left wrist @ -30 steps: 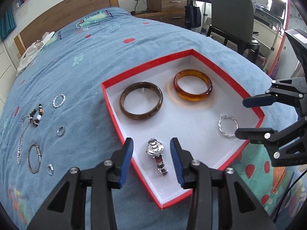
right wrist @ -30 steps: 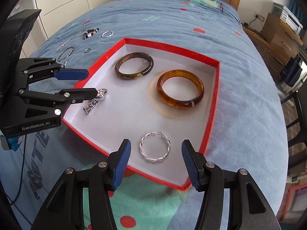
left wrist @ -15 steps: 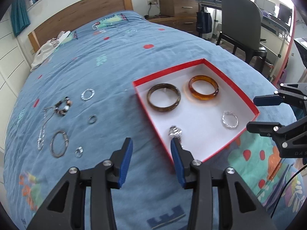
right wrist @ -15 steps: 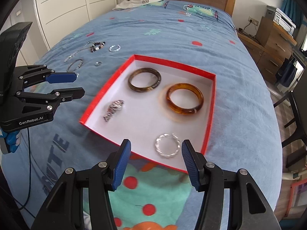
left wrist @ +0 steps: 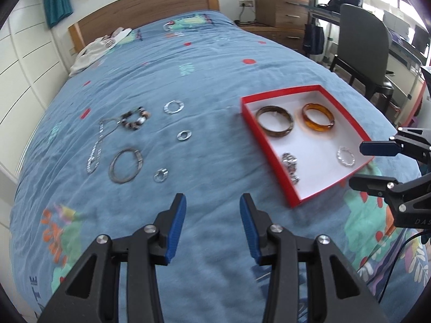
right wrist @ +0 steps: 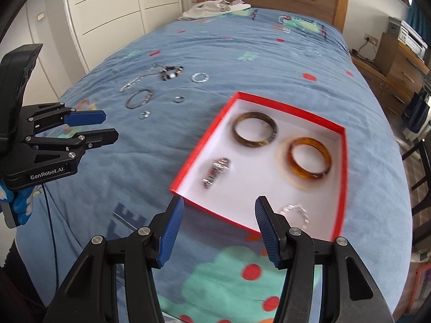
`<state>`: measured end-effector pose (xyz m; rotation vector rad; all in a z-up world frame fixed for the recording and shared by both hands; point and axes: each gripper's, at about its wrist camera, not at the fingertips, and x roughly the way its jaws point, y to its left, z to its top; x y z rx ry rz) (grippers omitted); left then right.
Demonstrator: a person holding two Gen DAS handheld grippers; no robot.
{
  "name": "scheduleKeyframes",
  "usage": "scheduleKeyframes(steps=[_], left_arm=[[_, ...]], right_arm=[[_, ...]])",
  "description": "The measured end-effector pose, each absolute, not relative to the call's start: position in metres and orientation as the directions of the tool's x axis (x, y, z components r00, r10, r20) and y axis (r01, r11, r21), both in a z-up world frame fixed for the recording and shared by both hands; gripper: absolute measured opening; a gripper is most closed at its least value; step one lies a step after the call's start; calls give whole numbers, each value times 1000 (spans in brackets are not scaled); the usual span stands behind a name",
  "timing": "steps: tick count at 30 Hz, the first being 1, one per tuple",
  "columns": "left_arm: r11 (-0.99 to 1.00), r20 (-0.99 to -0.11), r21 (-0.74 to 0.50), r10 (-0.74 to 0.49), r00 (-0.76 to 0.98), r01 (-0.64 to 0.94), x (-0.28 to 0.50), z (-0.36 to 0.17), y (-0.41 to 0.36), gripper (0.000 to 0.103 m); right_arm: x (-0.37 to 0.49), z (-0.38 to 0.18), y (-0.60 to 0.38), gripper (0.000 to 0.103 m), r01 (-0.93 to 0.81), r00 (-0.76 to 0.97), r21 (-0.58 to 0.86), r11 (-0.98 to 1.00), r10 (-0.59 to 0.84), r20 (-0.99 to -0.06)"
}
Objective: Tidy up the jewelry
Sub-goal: 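Withdraw both grippers from the box toward the silver bangle and rings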
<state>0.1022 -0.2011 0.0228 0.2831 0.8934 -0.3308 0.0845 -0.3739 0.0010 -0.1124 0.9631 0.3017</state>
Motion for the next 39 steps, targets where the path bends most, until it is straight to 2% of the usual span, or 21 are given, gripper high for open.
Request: scheduleKeyframes(steps=[13, 17, 22, 31, 39], left_arm=[[961, -795, 104, -75, 602, 257, 102, 21, -119, 40], [969, -795, 105, -55, 604, 226, 104, 20, -101, 48], [978, -798, 85, -48, 601, 192, 109, 15, -79, 50], [992, -806, -51, -110, 581, 117, 132, -11, -21, 51], [984, -809, -118, -175, 562, 136, 172, -32, -12, 51]], right_arm=[[98, 9, -306, 55, -391, 522, 49, 919, 265, -810], [103, 10, -287, 55, -410, 520, 55, 910, 283, -806], [115, 11, -270, 55, -425, 520, 68, 903, 304, -798], [143, -1, -247, 55, -431, 516, 91, 898, 327, -792], [179, -23, -229, 51, -417, 500, 122, 900, 340, -796]])
